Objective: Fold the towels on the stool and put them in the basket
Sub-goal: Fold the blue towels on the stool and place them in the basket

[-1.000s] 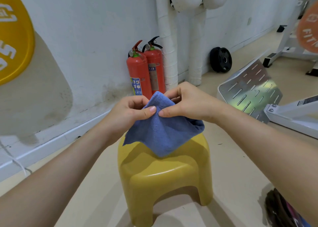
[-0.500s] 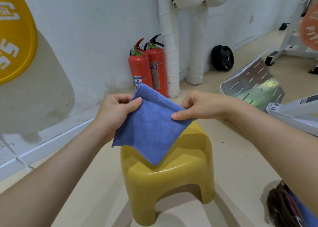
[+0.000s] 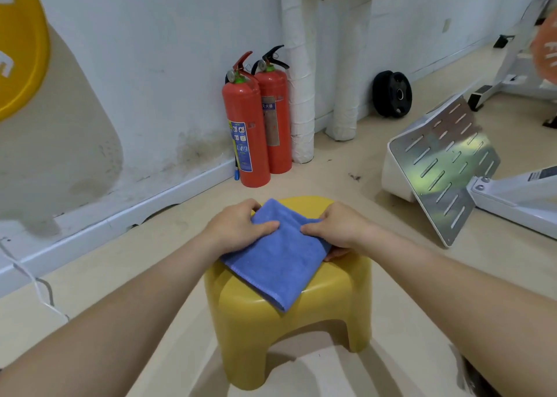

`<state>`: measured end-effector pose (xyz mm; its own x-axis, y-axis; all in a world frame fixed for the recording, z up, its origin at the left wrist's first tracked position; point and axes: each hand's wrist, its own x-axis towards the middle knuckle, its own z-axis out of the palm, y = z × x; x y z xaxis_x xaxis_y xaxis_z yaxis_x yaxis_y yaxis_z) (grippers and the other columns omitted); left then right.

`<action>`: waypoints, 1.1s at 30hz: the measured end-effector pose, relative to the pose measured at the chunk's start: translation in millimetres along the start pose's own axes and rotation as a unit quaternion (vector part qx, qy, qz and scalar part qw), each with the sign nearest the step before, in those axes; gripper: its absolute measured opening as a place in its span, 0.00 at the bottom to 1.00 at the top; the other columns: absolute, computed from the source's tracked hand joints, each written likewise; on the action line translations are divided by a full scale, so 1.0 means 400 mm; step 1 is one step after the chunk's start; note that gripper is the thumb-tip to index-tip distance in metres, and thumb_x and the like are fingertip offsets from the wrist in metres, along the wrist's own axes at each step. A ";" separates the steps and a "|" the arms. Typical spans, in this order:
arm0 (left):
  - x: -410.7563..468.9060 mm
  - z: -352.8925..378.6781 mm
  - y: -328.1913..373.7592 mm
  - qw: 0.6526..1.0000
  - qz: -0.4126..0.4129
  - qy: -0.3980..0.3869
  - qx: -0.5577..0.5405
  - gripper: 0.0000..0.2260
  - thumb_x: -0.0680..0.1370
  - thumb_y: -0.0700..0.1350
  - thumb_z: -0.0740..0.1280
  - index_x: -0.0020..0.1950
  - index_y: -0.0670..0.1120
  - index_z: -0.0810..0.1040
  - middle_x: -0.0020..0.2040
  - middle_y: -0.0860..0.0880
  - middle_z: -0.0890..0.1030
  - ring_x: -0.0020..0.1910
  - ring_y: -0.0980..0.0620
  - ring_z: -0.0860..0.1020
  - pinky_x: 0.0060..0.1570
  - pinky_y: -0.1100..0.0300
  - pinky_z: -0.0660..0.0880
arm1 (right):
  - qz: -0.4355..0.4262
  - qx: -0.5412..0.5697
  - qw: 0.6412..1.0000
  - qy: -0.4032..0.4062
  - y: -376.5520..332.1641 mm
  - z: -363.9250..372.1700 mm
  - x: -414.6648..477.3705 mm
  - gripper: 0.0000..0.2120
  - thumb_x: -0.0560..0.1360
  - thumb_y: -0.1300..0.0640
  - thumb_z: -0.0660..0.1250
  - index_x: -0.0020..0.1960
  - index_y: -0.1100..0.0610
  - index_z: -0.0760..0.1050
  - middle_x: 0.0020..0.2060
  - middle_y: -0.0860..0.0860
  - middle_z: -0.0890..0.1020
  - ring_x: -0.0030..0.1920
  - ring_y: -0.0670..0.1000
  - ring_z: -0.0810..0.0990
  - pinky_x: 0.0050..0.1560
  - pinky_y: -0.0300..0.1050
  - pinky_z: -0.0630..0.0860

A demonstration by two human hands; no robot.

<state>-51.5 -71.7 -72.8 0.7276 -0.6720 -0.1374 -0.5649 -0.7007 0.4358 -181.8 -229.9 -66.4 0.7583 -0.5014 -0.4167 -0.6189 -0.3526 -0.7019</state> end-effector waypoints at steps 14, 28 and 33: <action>0.051 0.023 0.027 0.963 0.065 0.062 0.254 0.27 0.72 0.72 0.55 0.57 0.54 0.74 0.46 0.51 0.81 0.48 0.48 0.78 0.38 0.56 0.68 | 0.051 -0.224 0.959 -0.169 0.009 -0.083 -0.015 0.20 0.75 0.39 0.63 0.39 0.56 0.70 0.21 0.51 0.73 0.21 0.50 0.62 0.24 0.36 0.59; -0.201 0.107 0.155 0.919 0.202 0.018 0.337 0.26 0.77 0.59 0.60 0.68 0.45 0.63 0.58 0.45 0.70 0.53 0.45 0.70 0.42 0.53 0.68 | -0.219 -0.366 0.884 -0.190 -0.026 -0.082 -0.058 0.27 0.68 0.52 0.75 0.64 0.44 0.71 0.59 0.42 0.72 0.61 0.46 0.72 0.62 0.45 0.72; -0.156 0.050 0.118 0.959 0.166 -0.016 0.229 0.06 0.71 0.44 0.63 0.48 0.47 0.73 0.43 0.48 0.77 0.43 0.46 0.75 0.37 0.54 0.70 | -0.272 -0.429 0.851 -0.133 0.012 -0.053 -0.059 0.32 0.66 0.53 0.74 0.66 0.43 0.66 0.61 0.43 0.70 0.61 0.50 0.68 0.62 0.52 0.70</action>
<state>-131.2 -67.6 -61.5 0.4703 -0.8779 -0.0903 -0.8802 -0.4740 0.0241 -206.9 -236.5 -48.0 0.9292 0.0766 -0.3614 0.0028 -0.9797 -0.2005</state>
